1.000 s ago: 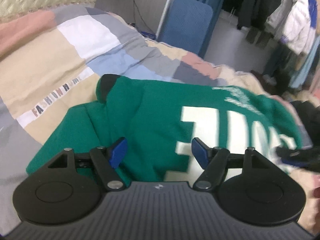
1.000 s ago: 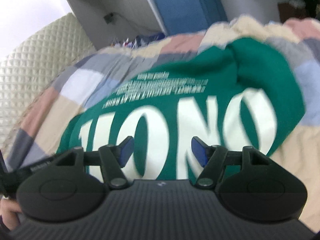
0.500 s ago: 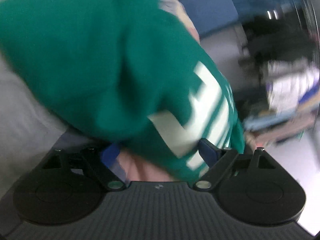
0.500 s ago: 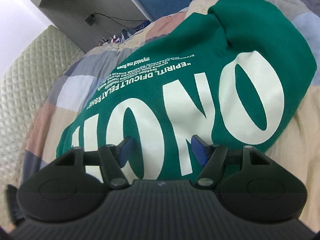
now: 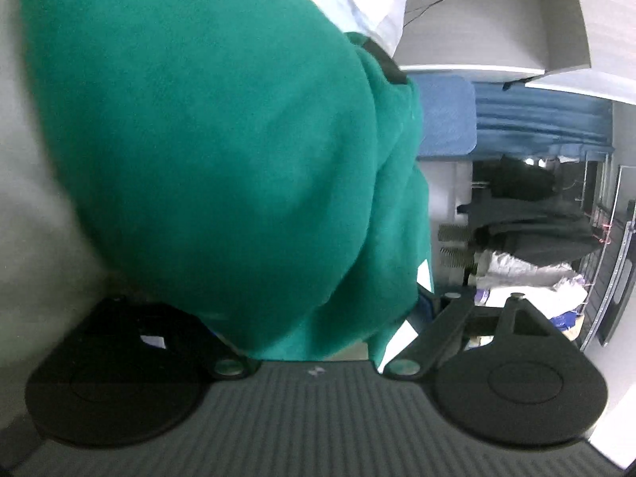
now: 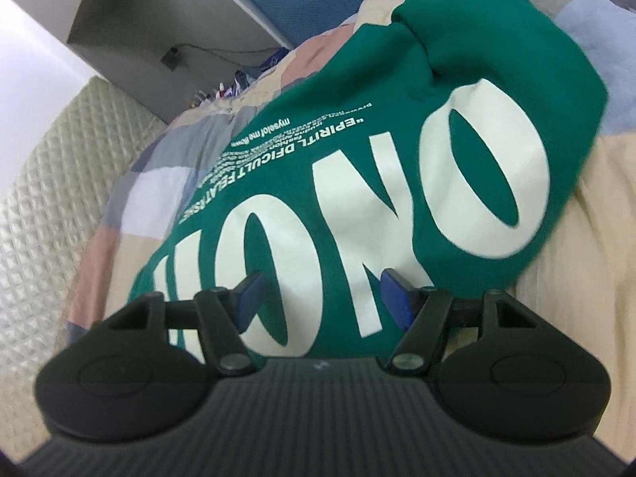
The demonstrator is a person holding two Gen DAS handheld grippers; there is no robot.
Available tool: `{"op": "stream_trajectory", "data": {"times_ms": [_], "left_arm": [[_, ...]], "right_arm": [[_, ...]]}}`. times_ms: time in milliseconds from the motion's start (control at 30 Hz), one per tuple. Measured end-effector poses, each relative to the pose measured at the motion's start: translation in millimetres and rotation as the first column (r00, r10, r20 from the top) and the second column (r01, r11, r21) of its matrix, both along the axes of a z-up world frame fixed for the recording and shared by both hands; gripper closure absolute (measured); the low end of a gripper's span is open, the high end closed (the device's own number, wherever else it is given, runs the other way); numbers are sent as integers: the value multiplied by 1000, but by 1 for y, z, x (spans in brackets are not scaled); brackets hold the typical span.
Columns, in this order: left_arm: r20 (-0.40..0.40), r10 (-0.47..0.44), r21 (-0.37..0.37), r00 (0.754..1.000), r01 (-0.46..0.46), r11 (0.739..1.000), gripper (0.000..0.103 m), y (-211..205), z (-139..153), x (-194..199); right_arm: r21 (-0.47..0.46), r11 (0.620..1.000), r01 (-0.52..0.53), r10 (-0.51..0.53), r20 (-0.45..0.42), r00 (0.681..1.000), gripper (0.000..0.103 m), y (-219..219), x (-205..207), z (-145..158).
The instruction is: Fold large clothes
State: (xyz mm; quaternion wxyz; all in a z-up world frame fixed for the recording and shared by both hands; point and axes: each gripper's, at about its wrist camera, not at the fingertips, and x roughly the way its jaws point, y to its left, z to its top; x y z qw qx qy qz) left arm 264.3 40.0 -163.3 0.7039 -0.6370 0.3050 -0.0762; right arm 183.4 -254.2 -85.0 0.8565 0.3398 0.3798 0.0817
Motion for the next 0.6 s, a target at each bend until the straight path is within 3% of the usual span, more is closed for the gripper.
{"op": "stream_trajectory", "data": {"times_ms": [33, 100, 233, 300, 467, 600], "left_arm": [[11, 4, 11, 1000, -4, 1000, 15, -2, 0, 4], [21, 5, 26, 1000, -6, 1000, 15, -5, 0, 9], [30, -9, 61, 1000, 7, 998, 17, -6, 5, 15], [40, -11, 87, 999, 7, 996, 26, -5, 7, 18], [78, -7, 93, 997, -1, 996, 42, -2, 3, 24], [117, -14, 112, 993, 0, 994, 52, -3, 2, 9]], "right_arm": [[34, 999, 3, -3, -4, 1000, 18, -2, -4, 0], [131, 991, 19, -16, -23, 1000, 8, -5, -12, -5], [304, 951, 59, -25, -117, 993, 8, -10, -15, -29], [339, 934, 113, -65, -150, 987, 9, -14, -12, -42], [348, 891, 292, -262, -130, 956, 8, -42, 6, -64], [404, 853, 331, -329, -77, 941, 8, -54, 24, -65]]}}
